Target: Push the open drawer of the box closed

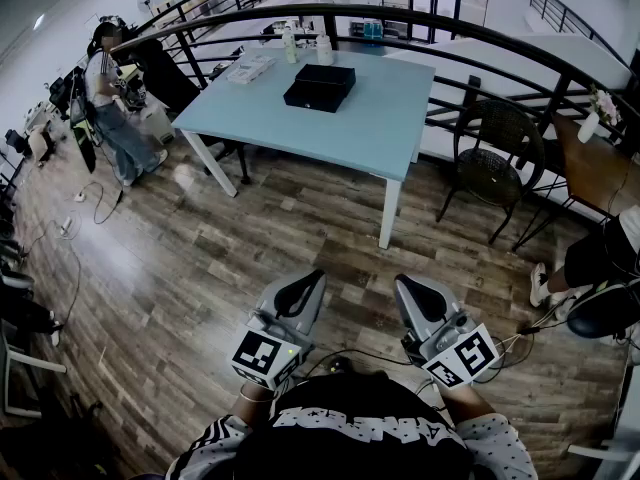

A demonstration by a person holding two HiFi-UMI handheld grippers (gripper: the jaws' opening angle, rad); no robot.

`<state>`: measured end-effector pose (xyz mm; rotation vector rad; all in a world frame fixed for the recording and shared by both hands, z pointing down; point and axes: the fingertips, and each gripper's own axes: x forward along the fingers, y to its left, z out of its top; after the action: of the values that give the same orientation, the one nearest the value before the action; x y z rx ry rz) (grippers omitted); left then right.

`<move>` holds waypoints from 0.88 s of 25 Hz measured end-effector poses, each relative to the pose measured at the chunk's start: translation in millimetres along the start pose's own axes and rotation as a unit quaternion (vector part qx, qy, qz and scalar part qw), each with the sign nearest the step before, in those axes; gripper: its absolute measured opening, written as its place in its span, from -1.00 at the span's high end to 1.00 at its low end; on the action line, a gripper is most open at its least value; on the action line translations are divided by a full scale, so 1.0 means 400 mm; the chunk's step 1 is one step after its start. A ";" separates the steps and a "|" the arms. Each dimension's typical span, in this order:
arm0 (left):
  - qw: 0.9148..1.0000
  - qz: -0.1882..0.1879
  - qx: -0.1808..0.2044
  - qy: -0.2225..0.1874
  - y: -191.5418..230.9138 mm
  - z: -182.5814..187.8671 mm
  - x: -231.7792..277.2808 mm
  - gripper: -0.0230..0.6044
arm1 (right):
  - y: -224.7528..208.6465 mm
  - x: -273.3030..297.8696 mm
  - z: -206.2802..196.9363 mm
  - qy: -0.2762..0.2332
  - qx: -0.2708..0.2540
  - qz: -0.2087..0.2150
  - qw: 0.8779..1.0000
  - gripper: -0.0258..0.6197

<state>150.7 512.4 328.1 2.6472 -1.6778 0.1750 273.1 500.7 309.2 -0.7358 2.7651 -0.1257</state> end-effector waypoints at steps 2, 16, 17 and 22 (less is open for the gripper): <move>1.000 0.003 0.001 0.003 -0.004 0.010 0.000 0.93 | 0.001 -0.003 0.003 -0.001 0.002 0.002 1.000 0.91; 1.000 -0.007 -0.004 0.006 -0.048 0.002 0.018 0.93 | -0.040 -0.075 0.017 -0.033 0.045 -0.026 0.998 0.91; 1.000 -0.009 -0.005 0.007 -0.055 0.001 0.022 0.93 | -0.044 -0.084 0.019 -0.033 0.043 -0.030 0.998 0.91; 1.000 -0.019 -0.001 0.013 -0.093 0.000 0.044 0.93 | -0.064 -0.138 0.034 -0.039 0.033 -0.053 0.997 0.91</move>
<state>191.6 512.5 332.0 2.6613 -1.6188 0.2065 335.1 505.9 313.7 -0.8514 2.6360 -0.2037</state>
